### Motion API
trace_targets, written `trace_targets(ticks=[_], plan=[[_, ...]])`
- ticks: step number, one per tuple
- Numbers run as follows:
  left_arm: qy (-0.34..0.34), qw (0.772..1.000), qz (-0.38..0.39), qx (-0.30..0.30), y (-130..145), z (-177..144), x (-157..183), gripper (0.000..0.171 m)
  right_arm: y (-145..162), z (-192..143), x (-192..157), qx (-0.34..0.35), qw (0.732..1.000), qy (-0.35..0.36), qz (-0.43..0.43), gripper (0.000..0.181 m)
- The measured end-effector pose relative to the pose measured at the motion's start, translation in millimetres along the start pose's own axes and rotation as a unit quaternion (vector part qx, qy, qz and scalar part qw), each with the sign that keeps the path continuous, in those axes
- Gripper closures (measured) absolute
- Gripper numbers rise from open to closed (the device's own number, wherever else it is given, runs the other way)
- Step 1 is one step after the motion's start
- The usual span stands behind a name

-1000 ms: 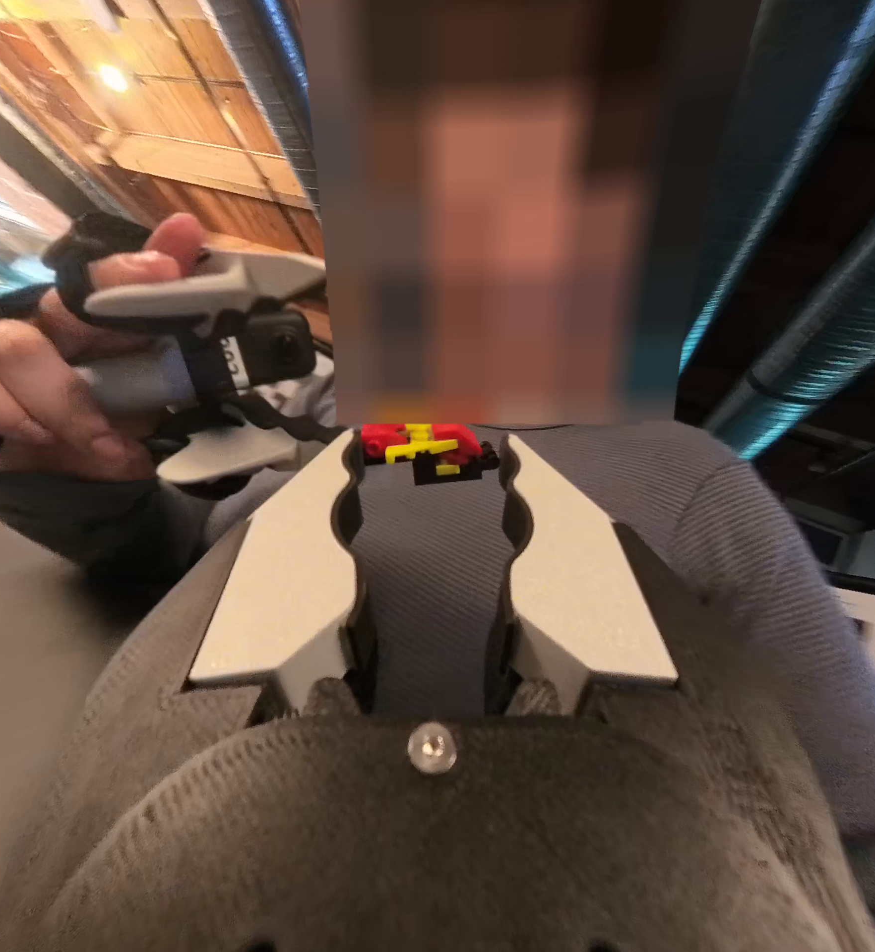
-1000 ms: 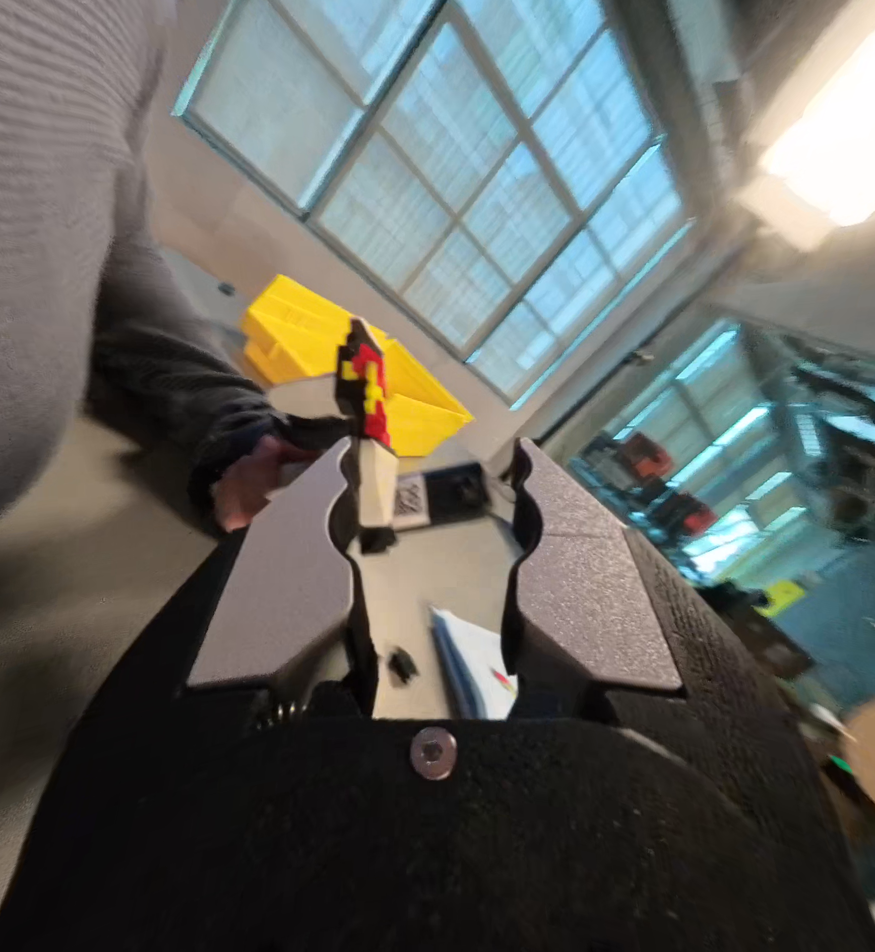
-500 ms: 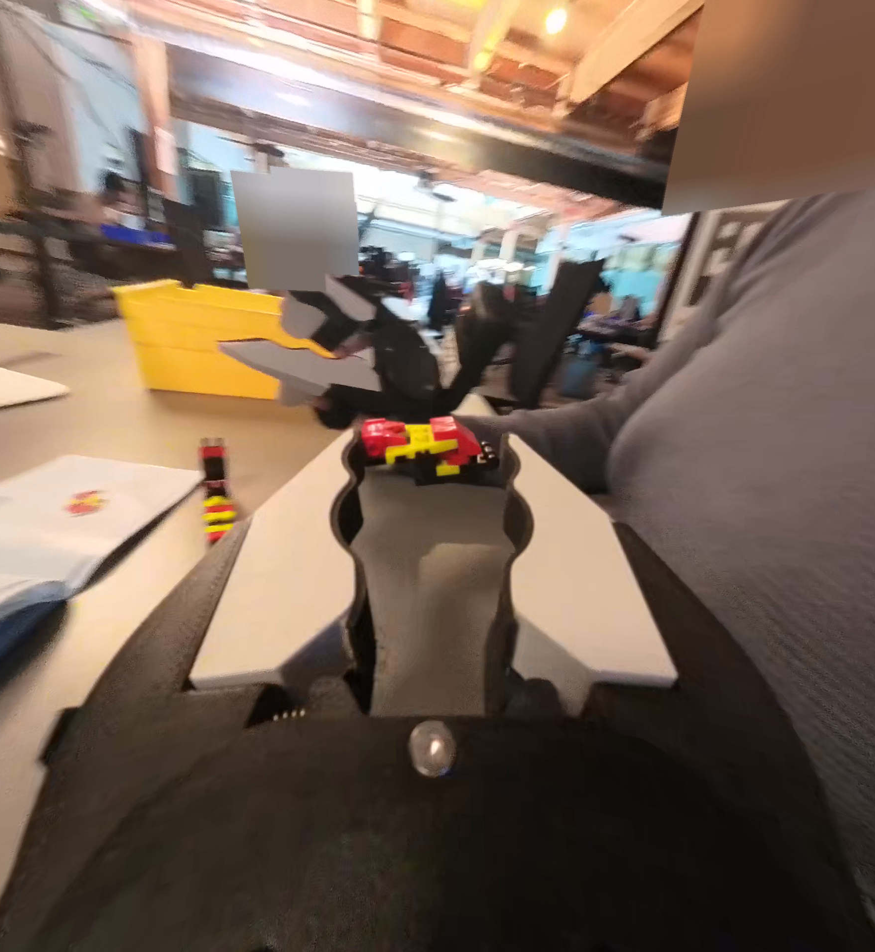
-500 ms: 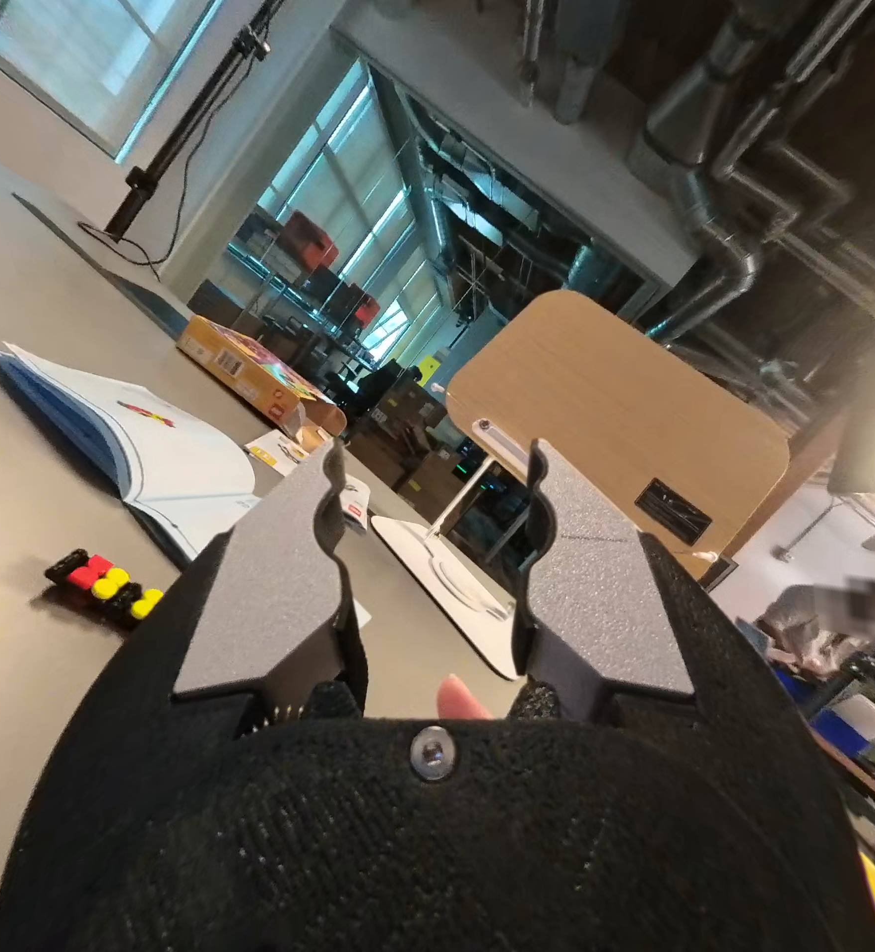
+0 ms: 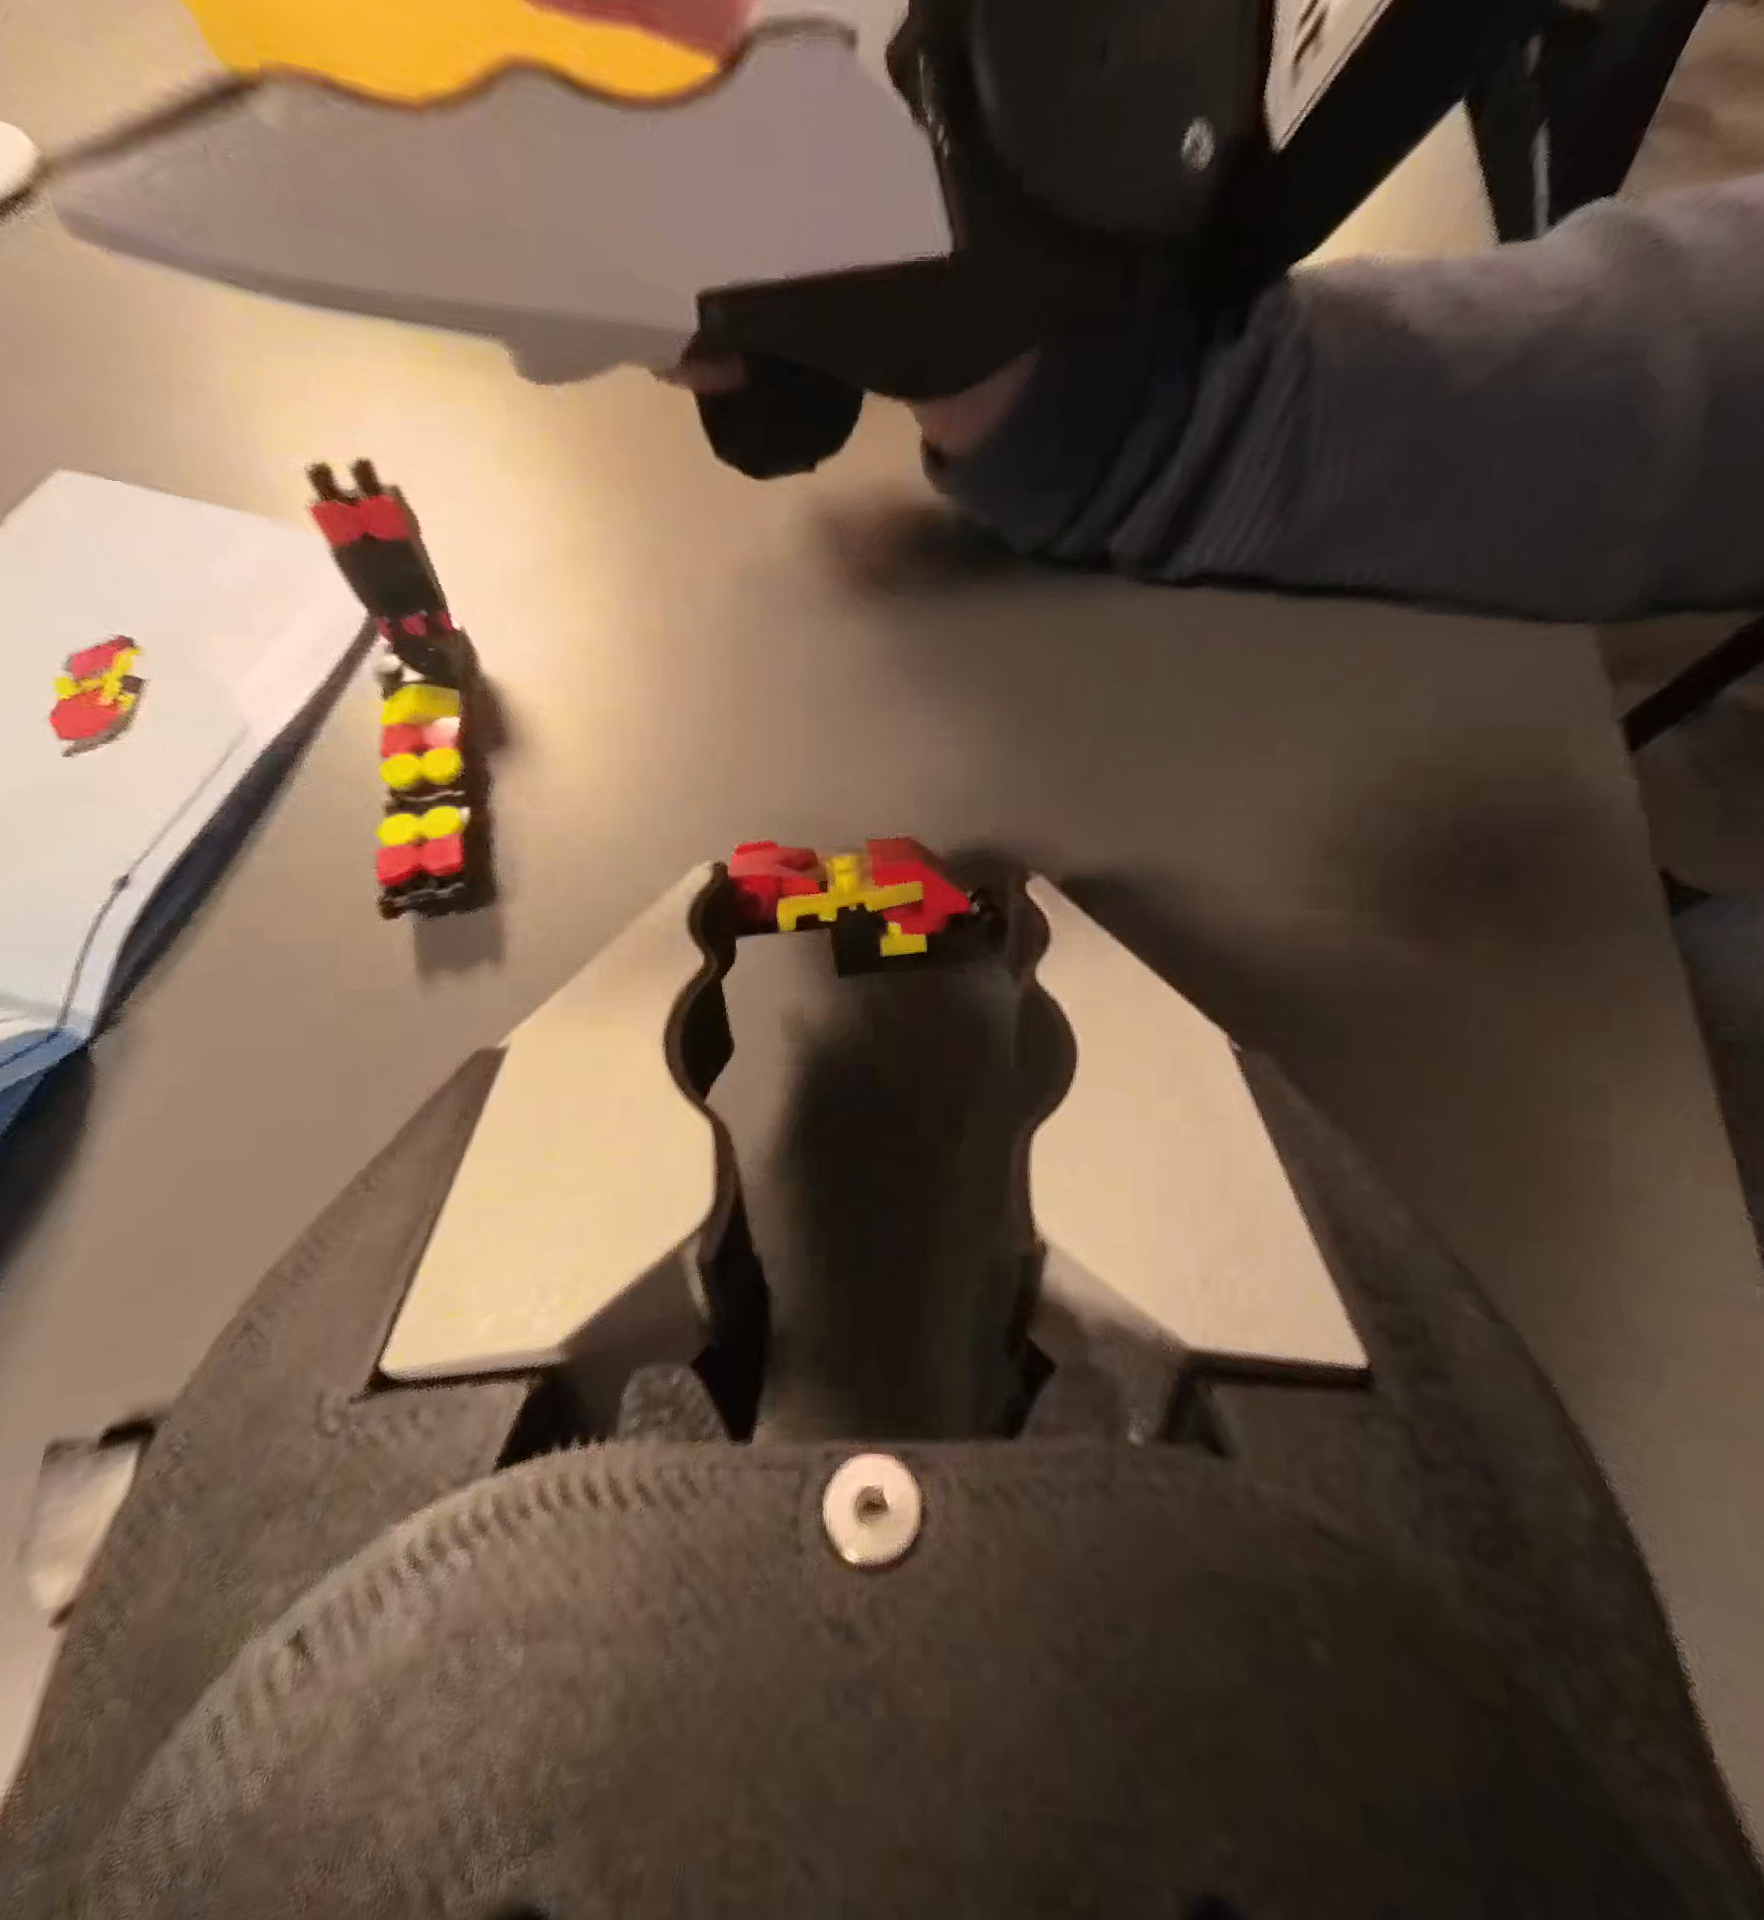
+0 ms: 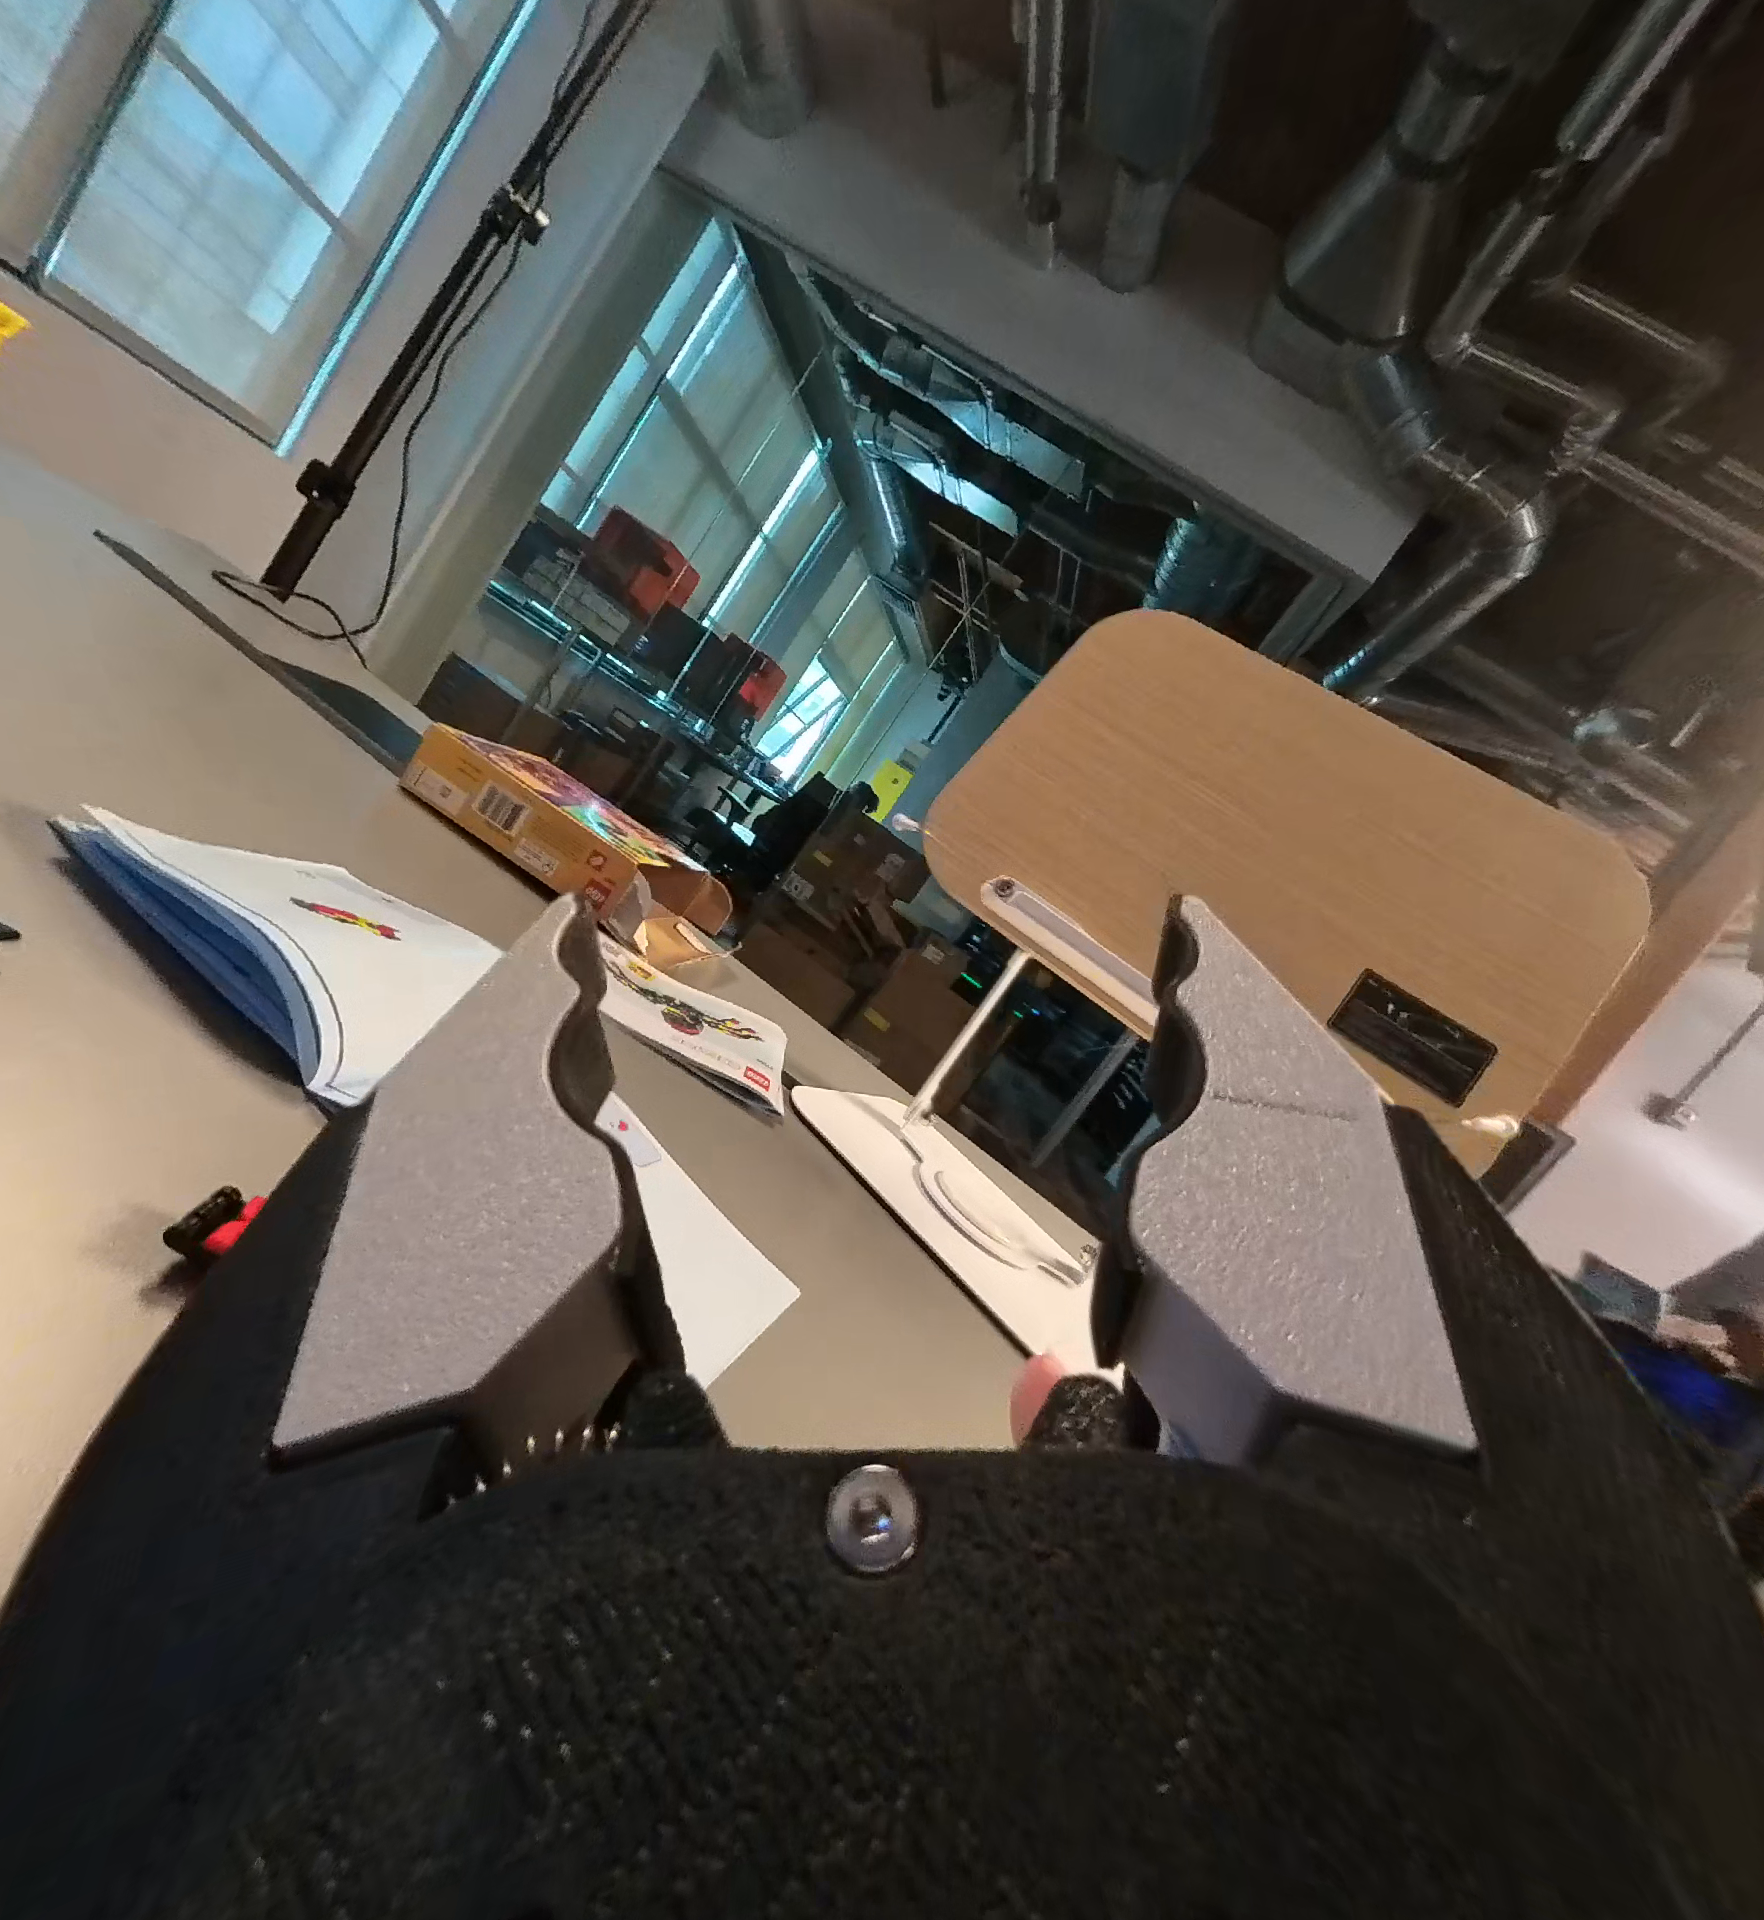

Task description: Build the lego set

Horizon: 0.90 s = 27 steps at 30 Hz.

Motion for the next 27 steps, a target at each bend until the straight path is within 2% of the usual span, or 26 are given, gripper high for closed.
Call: trace_targets(ticks=[5,9,18,27], plan=[[-0.020,1.000,-0.001,-0.005,-14.5,30.5,-2.9,0.119,-2.7,-4.2,14.4,0.013,1.000,0.023,0.009,0.075],[-0.039,0.998,0.017,-0.045,-9.4,45.4,-4.9,0.119,3.3,-7.6,24.0,0.009,0.999,0.031,0.011,0.075],[-0.016,0.998,0.002,-0.059,0.6,35.4,-2.7,0.119,10.1,-14.7,29.8,0.006,0.999,0.027,0.042,0.075],[-0.004,0.998,0.010,-0.060,3.0,31.8,-0.9,0.114,5.3,-12.8,16.0,0.010,1.000,-0.002,0.018,0.076]])
Point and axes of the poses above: each gripper's, where its closed fingertips meet, z out along the fingers, y out of its underside, x = y × z across the jaws, the point moved 1 cm from there along -z, back along the fingers, and after that the axes turned 6 degrees about x, right-handed, at the moved point
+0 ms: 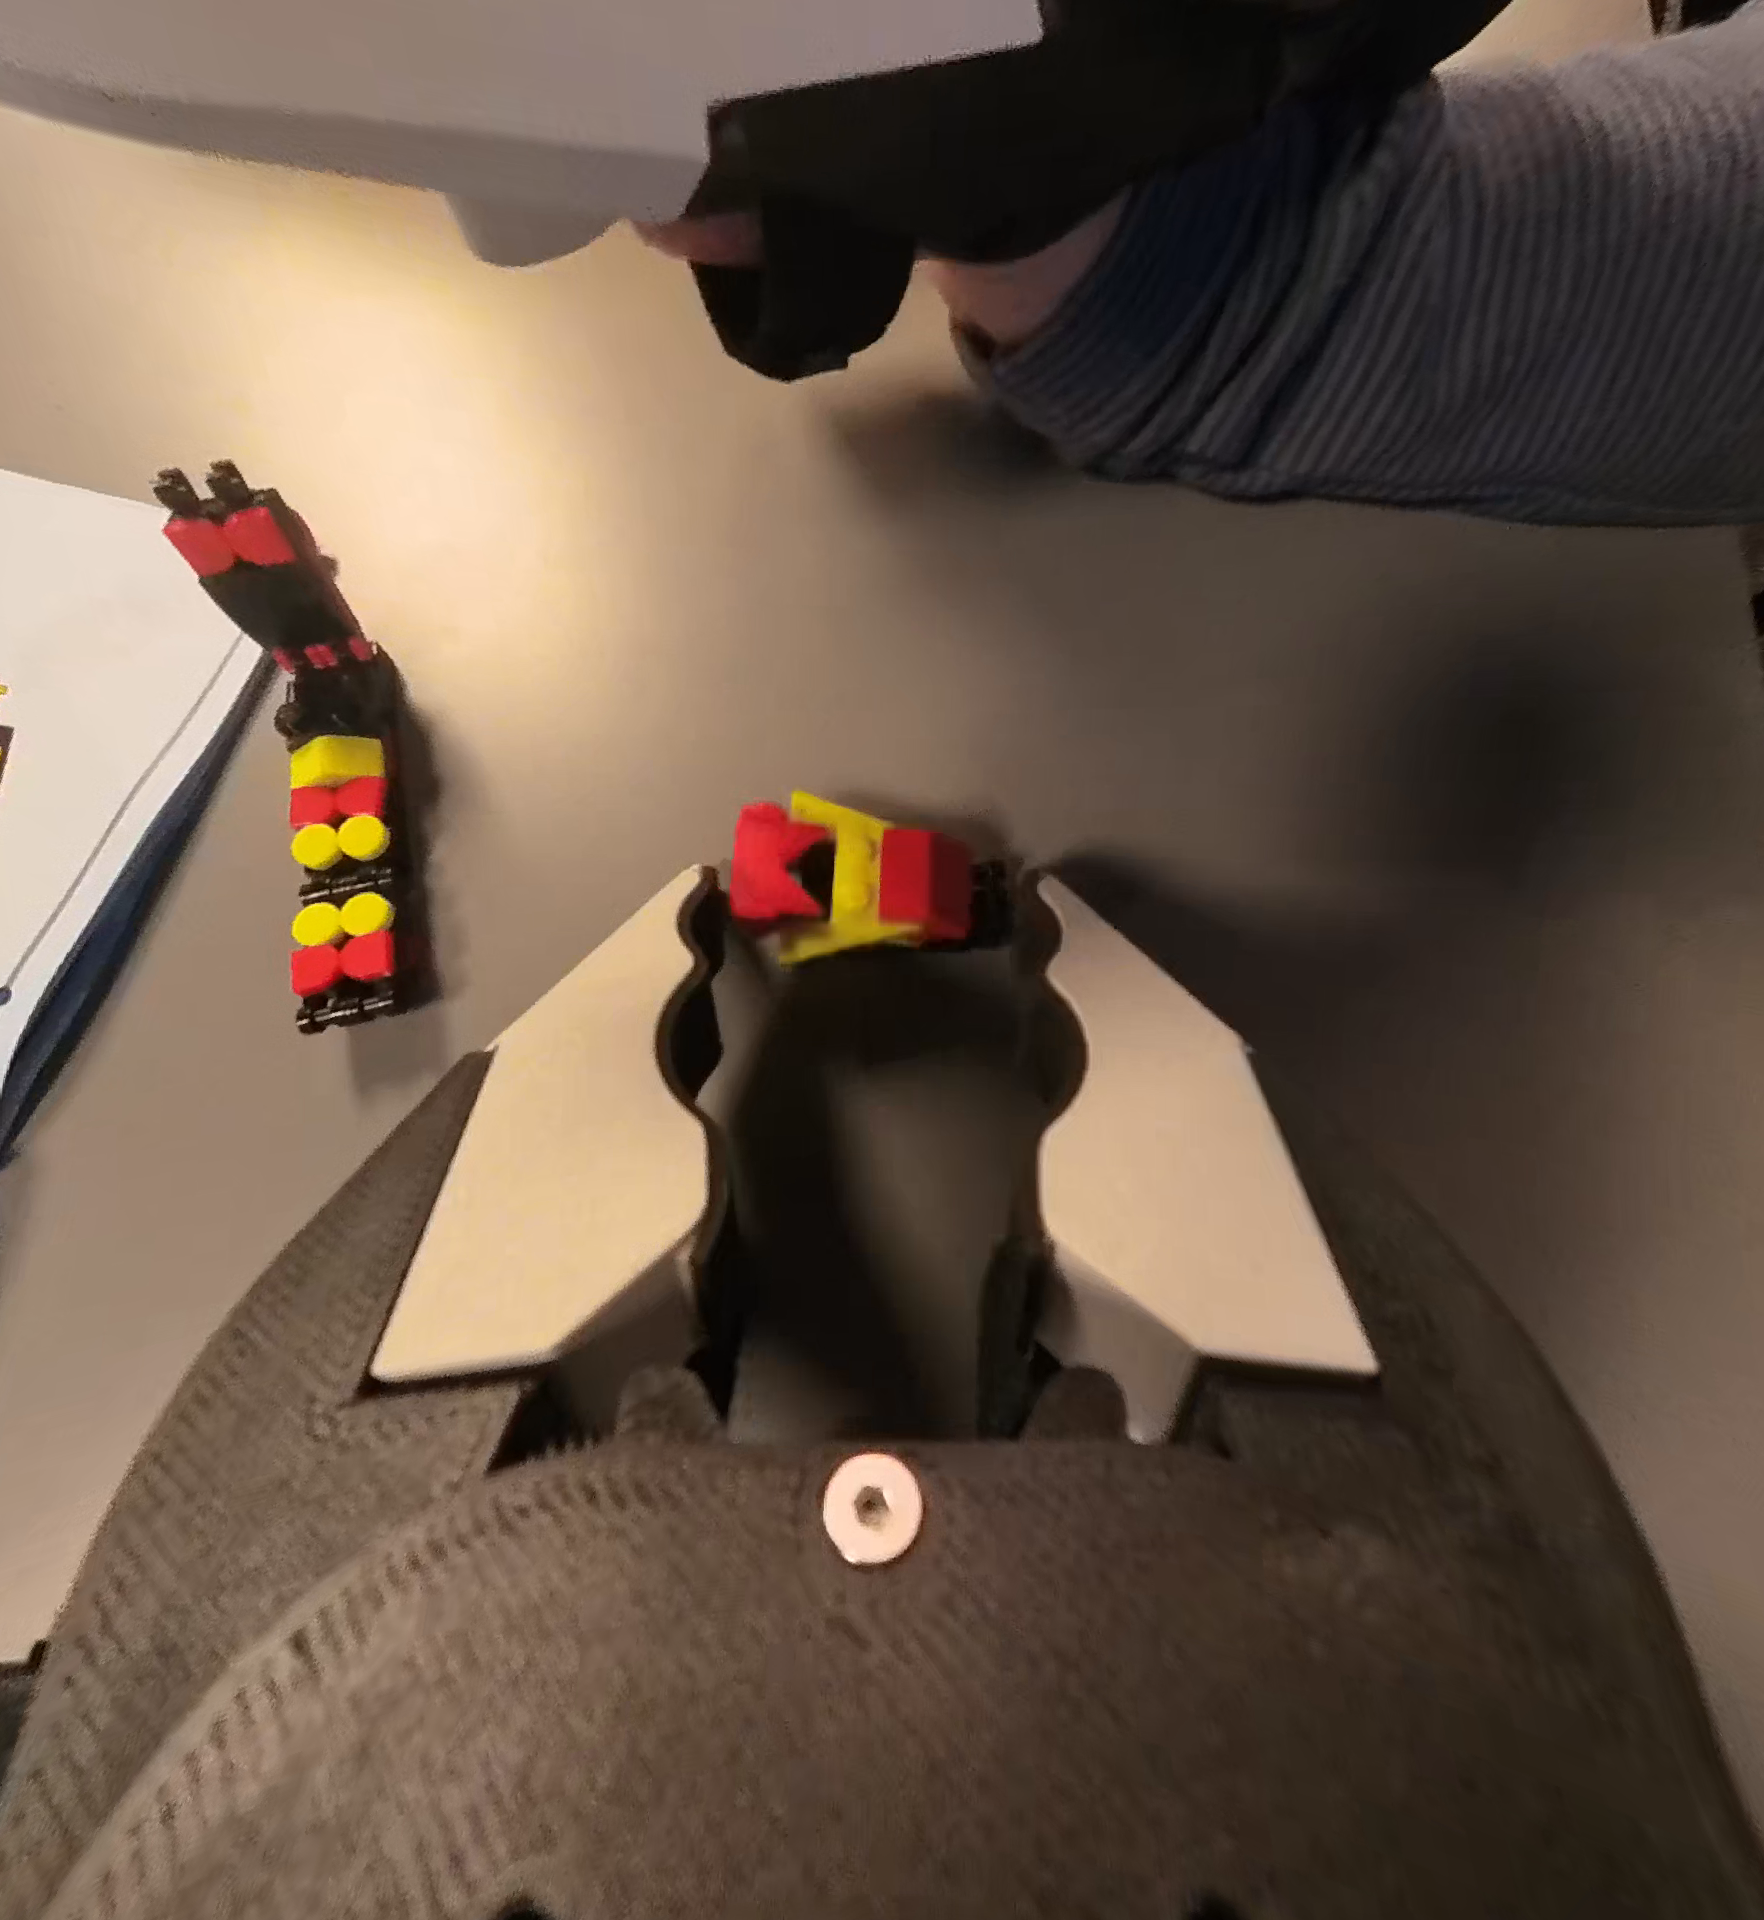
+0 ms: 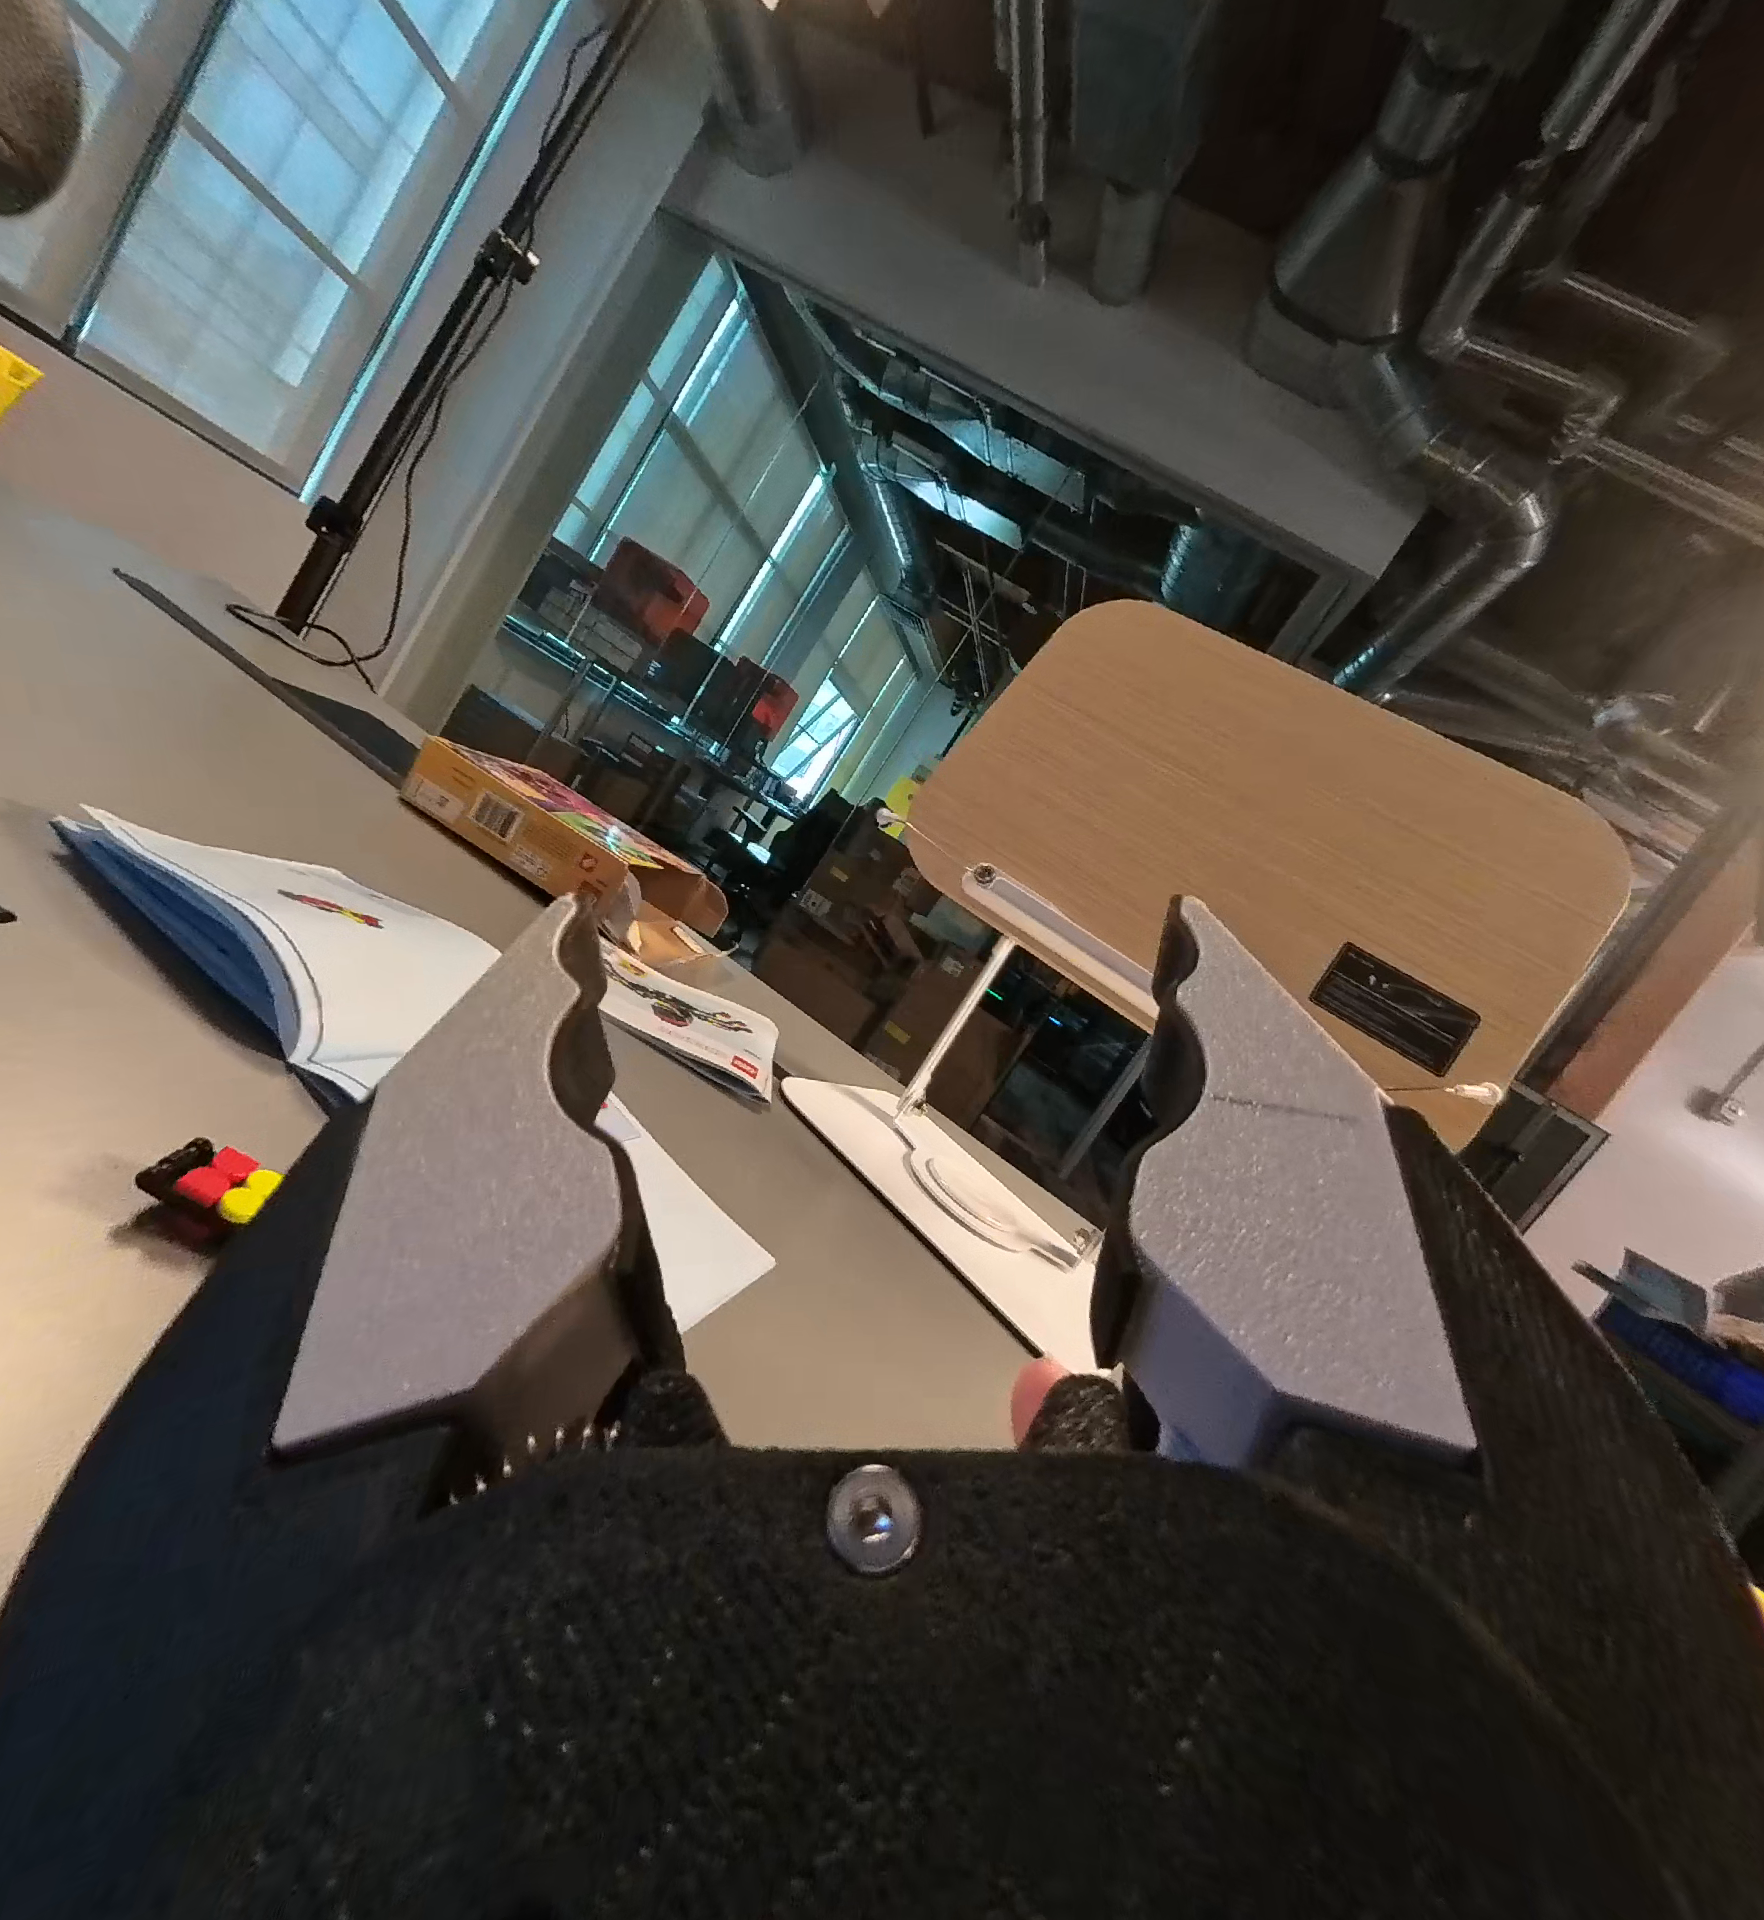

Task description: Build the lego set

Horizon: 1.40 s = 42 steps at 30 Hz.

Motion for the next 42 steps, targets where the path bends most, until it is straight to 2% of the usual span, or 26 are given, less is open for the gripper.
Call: trace_targets(ticks=[3,5,7,9,14,16,17,20,25,31,42], plan=[[-0.015,1.000,0.002,-0.005,1.8,0.0,-3.1,0.075,1.2,-0.2,-0.1,-0.002,1.000,-0.001,0.002,0.076],[-0.027,1.000,0.010,0.008,-0.9,-2.5,-4.8,0.061,2.4,-0.8,1.1,-0.004,1.000,0.002,0.004,0.076],[-0.049,0.997,0.027,0.056,-11.5,-11.7,-7.2,0.058,4.0,-1.5,3.0,-0.007,1.000,0.006,0.006,0.076],[-0.101,0.986,0.049,0.123,-23.8,-29.1,-18.7,0.051,5.5,-2.1,4.8,-0.011,1.000,0.009,0.008,0.077],[-0.241,0.923,0.104,0.282,-38.5,-93.3,-55.0,0.054,9.3,-0.2,2.3,-0.021,1.000,0.007,-0.004,0.077],[-0.256,0.902,0.124,0.325,-42.4,-108.4,-61.7,0.053,11.3,1.6,0.2,-0.028,0.999,0.004,-0.018,0.078],[-0.252,0.899,0.124,0.337,-43.8,-111.0,-64.0,0.051,12.6,2.4,-0.5,-0.032,0.999,0.004,-0.026,0.078],[-0.229,0.902,0.098,0.353,-45.6,-111.3,-70.0,0.040,16.7,4.0,-0.2,-0.045,0.998,0.009,-0.043,0.080],[-0.245,0.882,0.045,0.401,-45.2,-130.2,-72.6,0.037,22.7,2.3,10.1,-0.067,0.995,0.039,-0.059,0.082],[-0.236,0.878,0.054,0.412,-43.5,-136.0,-64.9,0.035,29.6,-5.2,28.2,-0.098,0.988,0.090,-0.073,0.083],[-0.244,0.876,0.061,0.411,-43.0,-137.3,-62.4,0.036,33.3,-4.4,28.9,-0.113,0.985,0.094,-0.095,0.086]])
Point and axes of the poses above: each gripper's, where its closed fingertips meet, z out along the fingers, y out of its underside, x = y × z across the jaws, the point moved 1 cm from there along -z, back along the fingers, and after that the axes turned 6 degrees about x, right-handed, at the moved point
